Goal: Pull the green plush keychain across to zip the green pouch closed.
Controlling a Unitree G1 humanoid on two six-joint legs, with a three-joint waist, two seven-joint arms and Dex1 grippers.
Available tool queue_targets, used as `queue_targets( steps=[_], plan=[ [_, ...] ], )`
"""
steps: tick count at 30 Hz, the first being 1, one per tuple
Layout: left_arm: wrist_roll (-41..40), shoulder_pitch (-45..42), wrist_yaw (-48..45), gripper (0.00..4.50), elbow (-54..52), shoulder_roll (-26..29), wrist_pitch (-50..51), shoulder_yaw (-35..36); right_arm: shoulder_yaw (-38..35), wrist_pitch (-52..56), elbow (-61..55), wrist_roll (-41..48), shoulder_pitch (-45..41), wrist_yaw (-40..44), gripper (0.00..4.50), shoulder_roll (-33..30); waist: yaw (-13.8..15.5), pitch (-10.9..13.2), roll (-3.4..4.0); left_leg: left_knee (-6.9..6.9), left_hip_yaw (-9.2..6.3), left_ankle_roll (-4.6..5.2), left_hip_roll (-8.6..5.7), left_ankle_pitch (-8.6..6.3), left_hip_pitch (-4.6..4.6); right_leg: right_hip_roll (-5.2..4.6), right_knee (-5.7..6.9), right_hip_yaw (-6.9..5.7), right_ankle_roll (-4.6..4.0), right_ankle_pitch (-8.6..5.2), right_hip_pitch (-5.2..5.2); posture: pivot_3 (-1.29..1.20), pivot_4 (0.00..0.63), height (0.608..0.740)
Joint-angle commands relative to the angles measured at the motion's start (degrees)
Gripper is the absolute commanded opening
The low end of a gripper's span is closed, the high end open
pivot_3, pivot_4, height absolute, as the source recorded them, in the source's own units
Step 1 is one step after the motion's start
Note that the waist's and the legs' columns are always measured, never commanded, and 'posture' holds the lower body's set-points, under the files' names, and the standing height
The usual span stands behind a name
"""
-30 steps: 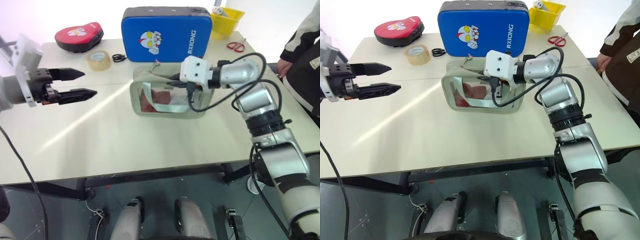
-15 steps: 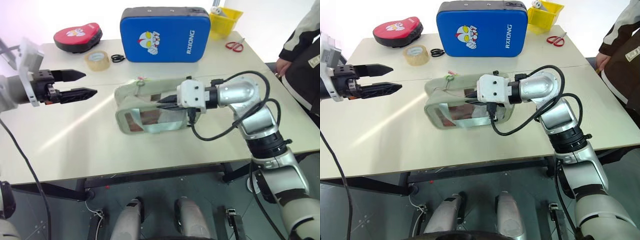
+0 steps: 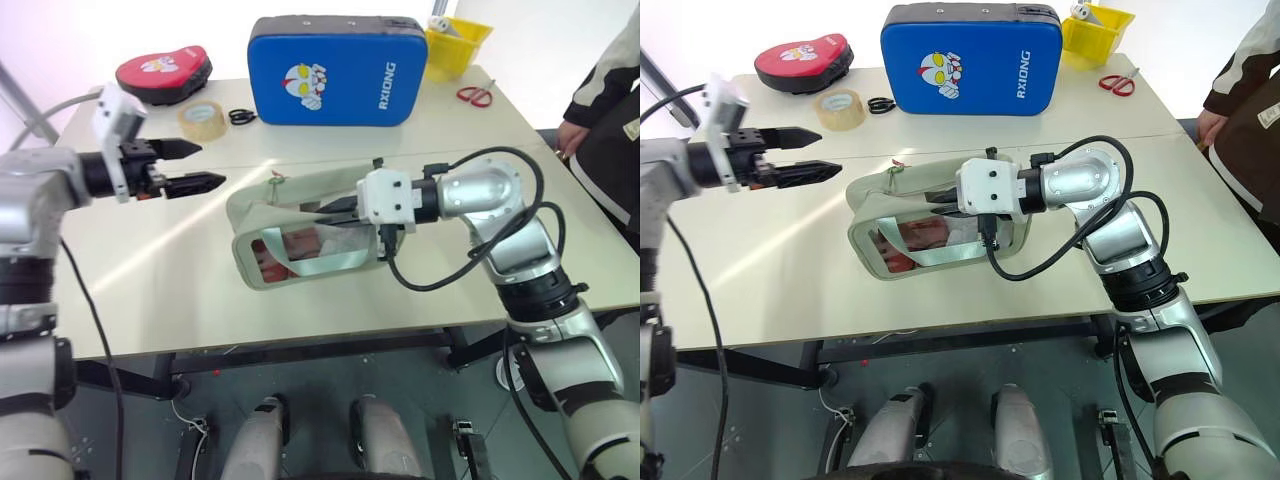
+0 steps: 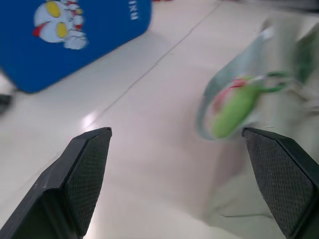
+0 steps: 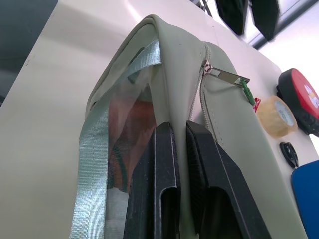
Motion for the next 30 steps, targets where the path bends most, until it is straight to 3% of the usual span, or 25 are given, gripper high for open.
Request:
queue_targets(
  steps=[1, 7, 17, 30],
  plan=[
    [5.41, -4.14, 0.22, 4.5, 5.26, -1.55, -10.54, -1.54, -0.32, 0.91, -2.27, 1.56, -0.31, -0.11, 0.06, 0.51, -0.05, 0.0, 0.0, 0.0, 0.0, 0.0, 0.0, 0.0, -0.01, 0.0, -0.01, 0.0, 0.0, 0.0, -0.01, 0.0, 0.15, 0.74],
    [8.88, -8.27, -7.06, 4.5, 10.72, -5.13, -19.71, -4.85, -0.35, 2.06, -2.59, 1.74, -0.54, -0.74, 0.06, 0.78, 0.08, 0.0, 0.0, 0.03, 0.01, 0.0, 0.0, 0.0, -0.03, 0.0, -0.01, 0.0, 0.0, 0.0, -0.01, 0.0, 0.15, 0.74],
    [15.54, -12.34, -16.86, 4.5, 22.05, -5.29, -30.73, -9.12, -0.74, 3.76, -3.39, 2.04, -0.52, -1.45, 0.06, 0.84, 0.04, 0.0, 0.0, 0.04, 0.02, 0.01, 0.0, 0.0, -0.03, 0.0, 0.0, -0.01, 0.01, 0.0, -0.01, 0.0, 0.15, 0.74],
    [13.58, -14.94, -20.13, 4.5, 22.43, -9.45, -29.93, -6.82, -0.77, 4.48, -3.17, 1.68, -0.67, -2.38, 0.06, 1.09, -0.12, 0.0, 0.0, 0.05, 0.01, 0.01, -0.01, 0.0, -0.05, 0.0, 0.01, -0.02, 0.02, 0.0, -0.01, 0.0, 0.15, 0.74]
  ],
)
